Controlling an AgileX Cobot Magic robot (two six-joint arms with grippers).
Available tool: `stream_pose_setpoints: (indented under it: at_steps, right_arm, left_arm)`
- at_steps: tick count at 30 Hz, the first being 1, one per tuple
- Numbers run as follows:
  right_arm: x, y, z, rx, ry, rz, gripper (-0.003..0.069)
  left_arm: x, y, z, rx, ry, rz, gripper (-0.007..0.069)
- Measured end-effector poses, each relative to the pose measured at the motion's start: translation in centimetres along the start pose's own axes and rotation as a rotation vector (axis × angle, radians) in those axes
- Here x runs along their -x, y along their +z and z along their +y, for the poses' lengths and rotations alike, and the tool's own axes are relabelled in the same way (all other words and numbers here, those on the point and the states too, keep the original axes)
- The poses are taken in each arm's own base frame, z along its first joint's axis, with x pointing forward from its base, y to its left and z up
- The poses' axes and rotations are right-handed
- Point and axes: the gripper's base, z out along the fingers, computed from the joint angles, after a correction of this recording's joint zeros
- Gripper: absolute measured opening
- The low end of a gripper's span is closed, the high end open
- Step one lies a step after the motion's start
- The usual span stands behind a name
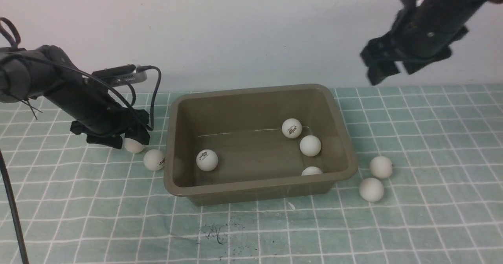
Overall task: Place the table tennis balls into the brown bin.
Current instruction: 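Reach for and grasp a ping pong ball on the table beside the basket, then drop the ball into the bin, then reach for and grasp a ping pong ball on the table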
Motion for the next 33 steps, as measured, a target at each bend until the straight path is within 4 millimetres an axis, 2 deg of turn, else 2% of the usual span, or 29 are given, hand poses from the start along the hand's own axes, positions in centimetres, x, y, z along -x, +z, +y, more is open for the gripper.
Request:
stream_pose_setpoints:
  at_steps: [2, 3, 6, 8, 10, 12, 14, 16, 17, 19, 21, 23, 24, 26, 28, 29, 33]
  right_arm:
    - [-0.7, 0.6, -1.3, -0.001, 0.040, 0.033, 0.0361]
    - [-0.7, 0.5, -1.5, -0.003, 0.043, 0.032, 0.0355]
    - [-2.7, 3.2, -2.8, 0.041, 0.125, 0.106, 0.0285]
    - [-3.7, 4.8, -3.1, 0.067, 0.163, 0.115, 0.0280]
    - [-4.4, 6.6, -2.8, 0.095, 0.192, 0.109, 0.0299]
    - [-4.8, 8.2, -2.4, 0.127, 0.215, 0.111, 0.0339]
    - [-5.0, 10.6, -2.1, 0.163, 0.252, 0.134, 0.0418]
    - [-5.2, 12.1, -2.0, 0.176, 0.270, 0.162, 0.0470]
    - [-5.3, 12.2, -1.9, 0.177, 0.272, 0.165, 0.0475]
    - [-5.8, 14.3, -1.9, 0.183, 0.287, 0.210, 0.0538]
    - [-6.2, 15.7, -1.8, 0.181, 0.289, 0.243, 0.0558]
    - [-6.5, 16.4, -1.6, 0.182, 0.282, 0.261, 0.0541]
    - [-6.6, 16.7, -1.5, 0.183, 0.272, 0.267, 0.0506]
    - [-6.6, 16.8, -1.3, 0.186, 0.258, 0.270, 0.0347]
    - [-6.4, 16.7, -1.3, 0.187, 0.255, 0.272, 0.0351]
    - [-5.9, 16.0, -1.3, 0.187, 0.247, 0.270, 0.0365]
    - [-3.4, 11.5, -1.1, 0.211, 0.238, 0.188, 0.0364]
  left_arm:
    - [0.3, -0.7, -0.2, 0.000, 0.022, 0.013, 0.0348]
    - [0.4, -0.8, -0.2, 0.001, 0.025, 0.013, 0.0350]
    - [2.2, -4.8, -1.5, -0.003, 0.086, -0.025, 0.0353]
    - [3.1, -7.4, -2.7, -0.013, 0.119, -0.063, 0.0353]
    - [3.7, -10.2, -4.7, -0.041, 0.168, -0.102, 0.0353]
    - [3.8, -11.6, -6.8, -0.074, 0.219, -0.118, 0.0353]
    - [3.2, -11.3, -9.9, -0.115, 0.305, -0.081, 0.0353]
    - [2.7, -10.2, -11.8, -0.130, 0.352, -0.035, 0.0353]
    - [2.6, -9.9, -11.9, -0.130, 0.356, -0.026, 0.0353]
    - [2.0, -7.7, -13.8, -0.135, 0.400, 0.029, 0.0353]
    - [1.5, -6.0, -14.8, -0.125, 0.425, 0.071, 0.0372]
    - [1.0, -4.7, -15.6, -0.115, 0.427, 0.105, 0.0444]
    - [0.9, -4.5, -15.9, -0.114, 0.415, 0.110, 0.0477]
    - [1.0, -4.6, -16.2, -0.095, 0.361, 0.106, 0.0545]
    - [1.2, -5.0, -16.1, -0.080, 0.350, 0.100, 0.0550]
    - [1.6, -6.0, -15.9, -0.042, 0.345, 0.090, 0.0517]
    - [2.6, -10.1, -14.1, 0.087, 0.334, 0.031, 0.0236]
